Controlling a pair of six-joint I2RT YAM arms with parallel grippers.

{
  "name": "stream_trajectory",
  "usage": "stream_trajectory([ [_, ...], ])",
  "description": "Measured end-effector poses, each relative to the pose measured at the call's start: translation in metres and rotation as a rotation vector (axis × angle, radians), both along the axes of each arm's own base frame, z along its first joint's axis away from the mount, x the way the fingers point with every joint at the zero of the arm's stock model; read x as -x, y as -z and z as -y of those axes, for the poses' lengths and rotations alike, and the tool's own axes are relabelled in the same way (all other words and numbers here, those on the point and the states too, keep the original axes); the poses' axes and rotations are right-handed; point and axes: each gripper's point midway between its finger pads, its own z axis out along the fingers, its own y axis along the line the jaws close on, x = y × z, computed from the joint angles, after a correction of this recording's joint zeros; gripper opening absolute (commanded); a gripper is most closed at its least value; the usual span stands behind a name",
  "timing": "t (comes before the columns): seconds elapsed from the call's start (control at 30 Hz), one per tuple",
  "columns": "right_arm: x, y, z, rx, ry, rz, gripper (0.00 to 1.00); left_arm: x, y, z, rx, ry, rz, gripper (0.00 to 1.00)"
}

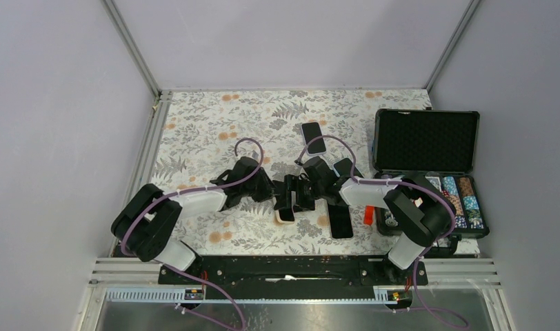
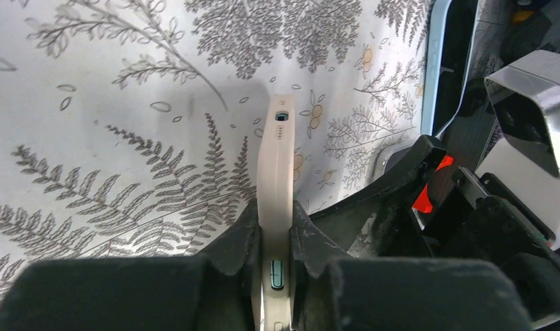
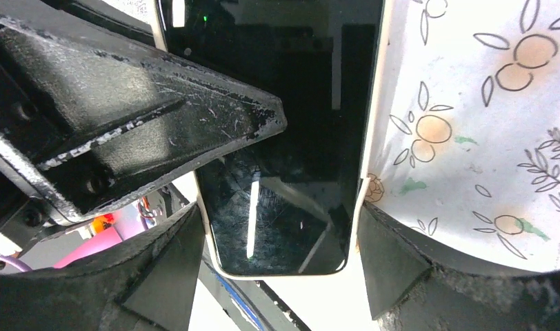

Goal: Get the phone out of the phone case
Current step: Pick up the phone at the center of the board.

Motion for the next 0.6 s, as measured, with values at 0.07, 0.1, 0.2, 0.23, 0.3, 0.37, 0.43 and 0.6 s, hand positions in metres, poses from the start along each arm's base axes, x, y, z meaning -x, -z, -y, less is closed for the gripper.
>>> stream_trajectory([
  [0.07, -0.002, 0.000, 0.001, 0.000, 0.005, 0.002, 0.73, -0.003, -0.004, 0.004, 0.011, 0.001, 0.004, 0.00],
  [0.1, -0.002, 0.000, 0.001, 0.001, 0.008, 0.001, 0.80, -0.004, -0.004, 0.005, 0.008, 0.005, 0.004, 0.00],
  [0.2, -0.004, 0.000, 0.004, -0.001, 0.016, 0.007, 0.97, -0.006, -0.005, 0.007, -0.006, 0.016, 0.003, 0.00],
  [0.23, -0.002, -0.001, 0.005, -0.005, 0.008, 0.016, 0.99, -0.007, -0.007, 0.007, -0.018, 0.029, 0.009, 0.00],
  [0.3, 0.002, -0.007, 0.009, -0.011, -0.010, 0.035, 1.00, -0.009, -0.010, 0.007, -0.055, 0.062, 0.032, 0.00],
  [0.37, 0.005, -0.017, 0.015, -0.020, -0.023, 0.065, 1.00, -0.014, -0.017, 0.006, -0.090, 0.094, 0.060, 0.00],
  [0.43, 0.005, -0.034, 0.019, -0.041, -0.027, 0.108, 1.00, -0.023, -0.028, 0.006, -0.110, 0.124, 0.093, 0.00],
  [0.6, -0.003, -0.096, 0.031, -0.135, -0.006, 0.260, 0.99, -0.050, -0.073, 0.002, -0.055, 0.152, 0.197, 0.00],
])
